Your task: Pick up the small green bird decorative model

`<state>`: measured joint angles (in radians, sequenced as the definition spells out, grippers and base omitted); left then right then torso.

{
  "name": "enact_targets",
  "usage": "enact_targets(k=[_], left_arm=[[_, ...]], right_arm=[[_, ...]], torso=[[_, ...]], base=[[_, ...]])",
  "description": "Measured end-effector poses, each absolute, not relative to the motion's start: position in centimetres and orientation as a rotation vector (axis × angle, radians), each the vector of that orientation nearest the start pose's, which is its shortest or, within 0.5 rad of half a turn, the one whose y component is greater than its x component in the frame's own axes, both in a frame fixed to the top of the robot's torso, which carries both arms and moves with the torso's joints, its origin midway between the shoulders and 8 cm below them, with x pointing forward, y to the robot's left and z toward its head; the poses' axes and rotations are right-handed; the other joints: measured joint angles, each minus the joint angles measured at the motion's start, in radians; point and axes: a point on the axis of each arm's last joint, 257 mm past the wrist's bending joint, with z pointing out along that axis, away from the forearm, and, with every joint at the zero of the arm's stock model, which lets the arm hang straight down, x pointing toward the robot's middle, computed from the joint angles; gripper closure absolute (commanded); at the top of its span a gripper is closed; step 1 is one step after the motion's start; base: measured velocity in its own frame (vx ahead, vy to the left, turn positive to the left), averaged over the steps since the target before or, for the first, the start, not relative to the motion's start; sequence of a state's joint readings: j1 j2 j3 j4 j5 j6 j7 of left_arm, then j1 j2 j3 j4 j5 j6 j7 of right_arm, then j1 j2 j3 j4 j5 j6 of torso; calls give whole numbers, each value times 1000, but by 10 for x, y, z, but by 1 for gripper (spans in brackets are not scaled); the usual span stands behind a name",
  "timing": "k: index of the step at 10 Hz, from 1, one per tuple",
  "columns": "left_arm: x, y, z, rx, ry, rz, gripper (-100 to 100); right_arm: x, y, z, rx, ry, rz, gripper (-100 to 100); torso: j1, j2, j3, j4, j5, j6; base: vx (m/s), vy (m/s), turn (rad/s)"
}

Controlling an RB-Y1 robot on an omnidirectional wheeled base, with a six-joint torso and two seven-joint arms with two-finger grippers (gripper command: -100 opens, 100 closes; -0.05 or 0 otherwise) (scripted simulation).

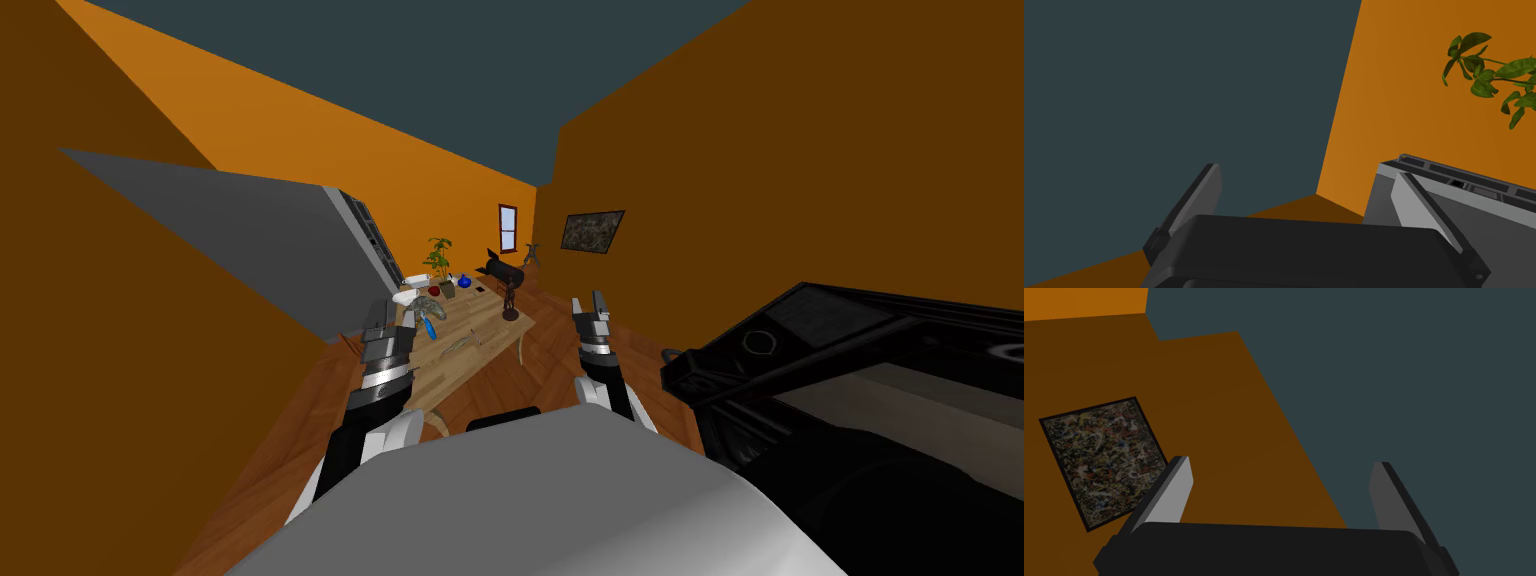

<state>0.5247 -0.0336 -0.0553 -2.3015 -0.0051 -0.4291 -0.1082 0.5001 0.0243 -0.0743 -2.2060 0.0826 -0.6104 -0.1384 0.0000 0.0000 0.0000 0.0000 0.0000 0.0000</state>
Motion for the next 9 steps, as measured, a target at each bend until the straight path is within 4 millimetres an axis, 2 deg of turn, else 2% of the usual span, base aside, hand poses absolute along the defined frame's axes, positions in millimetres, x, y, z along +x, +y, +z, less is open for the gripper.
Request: enact_targets(k=[4, 7, 9], left_arm=[[365, 268, -11, -697, 789, -1227, -100], [388, 279, -43, -766, 879, -1216, -100], [397, 298, -68, -840, 927, -1204, -100]], right_arm=[[336, -294, 12, 634, 586, 1318, 0], [336, -294, 12, 634, 586, 1318, 0], [336, -294, 12, 634, 586, 1318, 0]], torso=[[1, 1, 1, 0, 0, 0], [2, 2, 1, 0, 0, 0], [2, 3, 2, 1, 0, 0]], base=[[-20, 11, -82], [-40, 21, -139], [-50, 16, -164]])
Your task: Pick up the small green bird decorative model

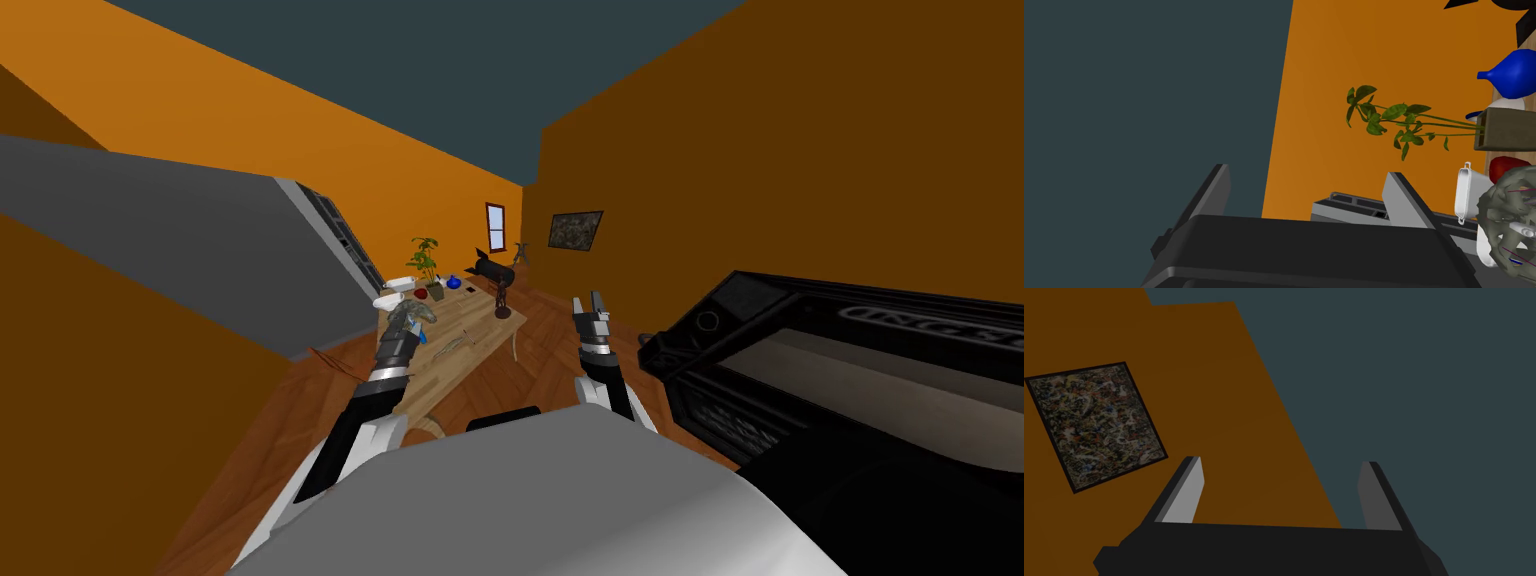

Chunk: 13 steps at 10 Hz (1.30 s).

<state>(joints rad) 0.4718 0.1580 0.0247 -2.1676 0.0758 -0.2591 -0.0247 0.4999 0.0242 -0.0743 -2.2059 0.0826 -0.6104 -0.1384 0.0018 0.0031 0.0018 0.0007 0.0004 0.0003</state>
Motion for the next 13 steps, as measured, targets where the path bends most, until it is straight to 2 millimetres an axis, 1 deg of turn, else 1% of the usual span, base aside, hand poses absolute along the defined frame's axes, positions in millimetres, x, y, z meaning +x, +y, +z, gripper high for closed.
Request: enact_targets(k=[1, 5, 6, 7, 8, 10, 11, 12, 13], left_arm=[[401, 306, -86, -885, 950, -1197, -100], [419, 326, -115, -998, 991, -1177, -100], [425, 333, -127, -1047, 1002, -1169, -100], [433, 344, -143, -1103, 1013, -1159, -100], [434, 357, -158, -1160, 1021, -1147, -100], [433, 368, -180, -1239, 1034, -1129, -100], [435, 375, -185, -1264, 1037, -1122, -100], [437, 384, -194, -1305, 1039, -1111, -100], [434, 396, -208, -1359, 1039, -1097, -100]], right_arm=[[336, -294, 12, 634, 586, 1318, 0], [336, -294, 12, 634, 586, 1318, 0], [336, -294, 12, 634, 586, 1318, 0], [336, -294, 12, 634, 586, 1318, 0], [336, -294, 12, 634, 586, 1318, 0], [336, -294, 12, 634, 586, 1318, 0], [336, -294, 12, 634, 586, 1318, 0], [336, -294, 12, 634, 586, 1318, 0], [336, -294, 12, 634, 586, 1318, 0]], torso=[[0, 0, 0, 0, 0, 0], [0, -2, -1, 0, 0, 0], [0, -1, -1, 0, 0, 0], [0, 0, 0, 0, 0, 0], [1, 0, 0, 0, 0, 0], [0, -1, -1, 0, 0, 0], [-1, -2, -1, 0, 0, -1], [-1, -2, -1, 0, 0, 0], [-1, -2, -1, 0, 0, 0]], base=[[-36, 14, -37], [-33, 14, -121], [-59, 20, -209], [-53, 25, -205], [-35, 17, -59], [-23, 7, -96], [-20, 3, -112], [-28, 2, -239], [-21, 10, -70]])
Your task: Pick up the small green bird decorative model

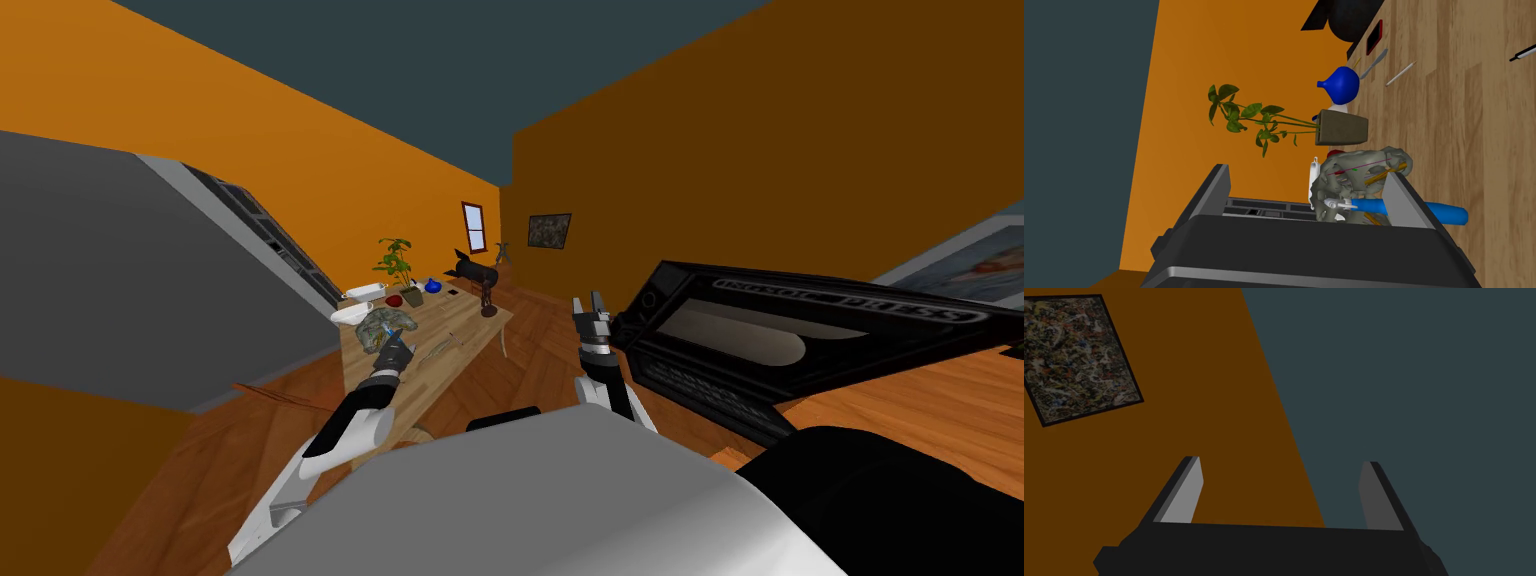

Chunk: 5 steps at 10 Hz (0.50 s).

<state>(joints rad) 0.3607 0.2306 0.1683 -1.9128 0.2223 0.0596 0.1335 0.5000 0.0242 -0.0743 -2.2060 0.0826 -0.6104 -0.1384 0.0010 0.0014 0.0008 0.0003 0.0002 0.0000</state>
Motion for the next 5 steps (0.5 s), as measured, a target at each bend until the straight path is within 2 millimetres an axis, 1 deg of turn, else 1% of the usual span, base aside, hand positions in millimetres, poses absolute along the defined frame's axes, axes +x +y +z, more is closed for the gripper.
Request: enact_targets(k=[3, 5], left_arm=[[435, 409, -232, -1465, 1041, -1067, -100], [435, 429, -252, -1561, 1030, -1035, -100]], right_arm=[[336, -294, 12, 634, 586, 1318, 0], [336, -294, 12, 634, 586, 1318, 0]], torso=[[0, -1, -1, 0, 0, -1], [0, -2, -1, 0, 0, 0]], base=[[-9, 5, -99], [3, 7, -187]])
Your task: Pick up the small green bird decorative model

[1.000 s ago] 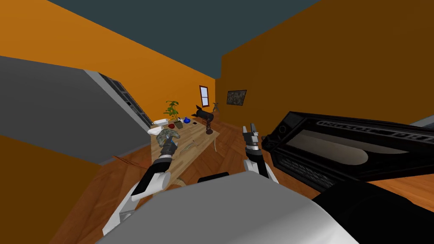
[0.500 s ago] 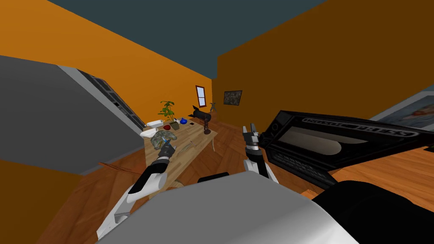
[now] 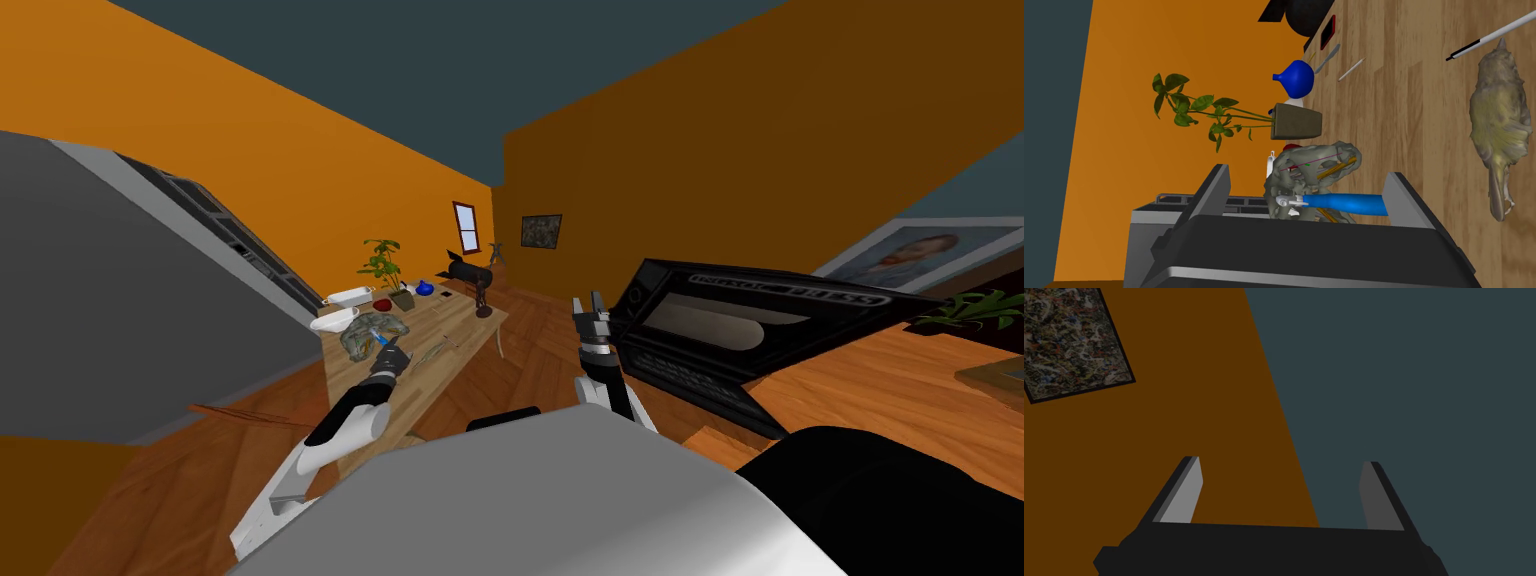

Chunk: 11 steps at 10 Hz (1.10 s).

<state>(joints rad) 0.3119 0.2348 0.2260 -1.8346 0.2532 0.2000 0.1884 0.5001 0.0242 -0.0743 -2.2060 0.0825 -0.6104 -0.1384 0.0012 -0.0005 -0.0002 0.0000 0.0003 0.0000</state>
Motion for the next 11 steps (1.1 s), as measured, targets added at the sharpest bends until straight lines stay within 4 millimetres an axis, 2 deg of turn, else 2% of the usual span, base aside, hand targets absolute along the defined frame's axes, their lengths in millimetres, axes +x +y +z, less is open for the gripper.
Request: enact_targets(k=[3, 7, 9, 11], left_arm=[[422, 450, -292, -1709, 1009, -982, -100], [412, 468, -319, -1849, 976, -927, -100], [397, 487, -345, -1970, 933, -875, -100], [388, 494, -365, -2050, 906, -837, -100]], right_arm=[[336, -294, 12, 634, 586, 1318, 0], [336, -294, 12, 634, 586, 1317, 0], [336, -294, 12, 634, 586, 1317, 0], [336, -294, 12, 634, 586, 1317, 0]], torso=[[0, -1, 0, 0, 0, 0], [0, -1, -1, 0, 0, 0], [0, -3, -2, -1, 0, -1], [0, -3, -2, -1, 0, -1]], base=[[10, 5, -89], [24, 2, -135], [45, 9, -104], [33, 2, -78]])
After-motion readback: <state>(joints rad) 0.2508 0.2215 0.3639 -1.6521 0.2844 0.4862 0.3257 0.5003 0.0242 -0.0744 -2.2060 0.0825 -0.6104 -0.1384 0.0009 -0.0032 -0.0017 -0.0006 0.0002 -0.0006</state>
